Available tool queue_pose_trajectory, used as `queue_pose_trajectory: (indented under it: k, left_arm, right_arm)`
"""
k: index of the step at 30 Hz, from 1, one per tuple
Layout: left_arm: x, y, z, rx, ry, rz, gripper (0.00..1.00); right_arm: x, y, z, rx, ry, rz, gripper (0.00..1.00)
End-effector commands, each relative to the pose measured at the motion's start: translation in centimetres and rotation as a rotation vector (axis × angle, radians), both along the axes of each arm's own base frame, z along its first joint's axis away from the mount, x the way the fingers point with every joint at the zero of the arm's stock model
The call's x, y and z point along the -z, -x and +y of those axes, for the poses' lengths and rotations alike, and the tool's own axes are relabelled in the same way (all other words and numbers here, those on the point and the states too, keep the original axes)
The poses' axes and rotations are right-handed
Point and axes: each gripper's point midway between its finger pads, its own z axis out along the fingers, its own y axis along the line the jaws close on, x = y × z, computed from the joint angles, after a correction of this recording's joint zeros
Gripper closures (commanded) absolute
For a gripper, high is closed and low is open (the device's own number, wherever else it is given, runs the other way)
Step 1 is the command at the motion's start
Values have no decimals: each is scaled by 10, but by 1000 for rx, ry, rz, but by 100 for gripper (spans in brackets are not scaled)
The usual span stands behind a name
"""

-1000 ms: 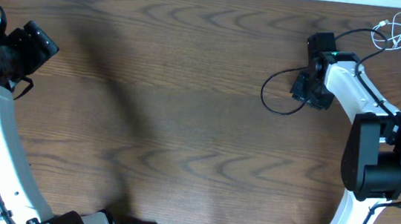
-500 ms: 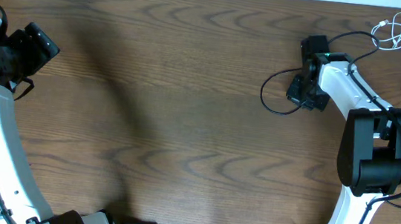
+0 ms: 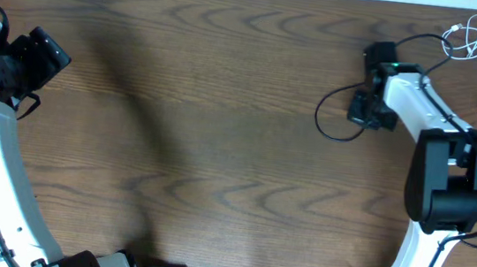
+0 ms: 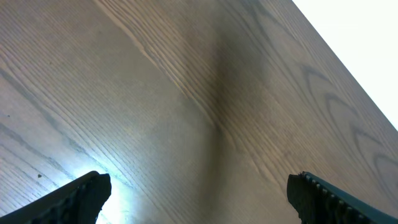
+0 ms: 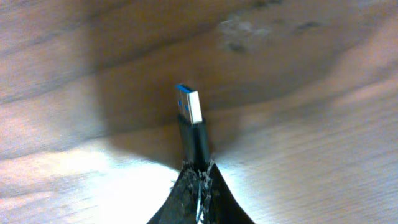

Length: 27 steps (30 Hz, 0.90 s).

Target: Untangle cables

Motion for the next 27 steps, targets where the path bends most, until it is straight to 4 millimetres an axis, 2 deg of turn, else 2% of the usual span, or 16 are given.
queue_pose_trajectory:
  k: [1, 3, 7, 10, 13, 16, 18, 22, 27]
  left_arm:
    - [1, -1, 0, -1, 3, 5, 4]
    - [1, -1, 0, -1, 3, 5, 4]
    - [1, -1, 0, -1, 3, 5, 4]
    - [1, -1, 0, -1, 3, 5, 4]
    - [1, -1, 0, -1, 4, 5, 4]
    - [1, -1, 0, -1, 3, 5, 4]
    - [1, -1, 0, -1, 4, 5, 5]
    - [1, -1, 0, -1, 4, 5, 4]
    - [1, -1, 0, -1, 4, 5, 4]
  right_arm:
    - [-72, -26, -29, -31, -44, -164, 99]
    - [-105, -29, -50, -14, -48, -227, 99]
    - [-176, -18, -114, 77, -8, -348, 99]
    - [-215, 4, -169, 179, 45, -404, 99]
    - [-237, 33, -225, 318, 110, -431, 99]
    - [-249, 62, -278, 462, 150, -459, 99]
    - [-249, 79, -307, 552, 174, -471, 99]
    - [-241, 100, -351, 700, 228, -475, 99]
    - [-227, 114, -390, 840, 380, -427, 99]
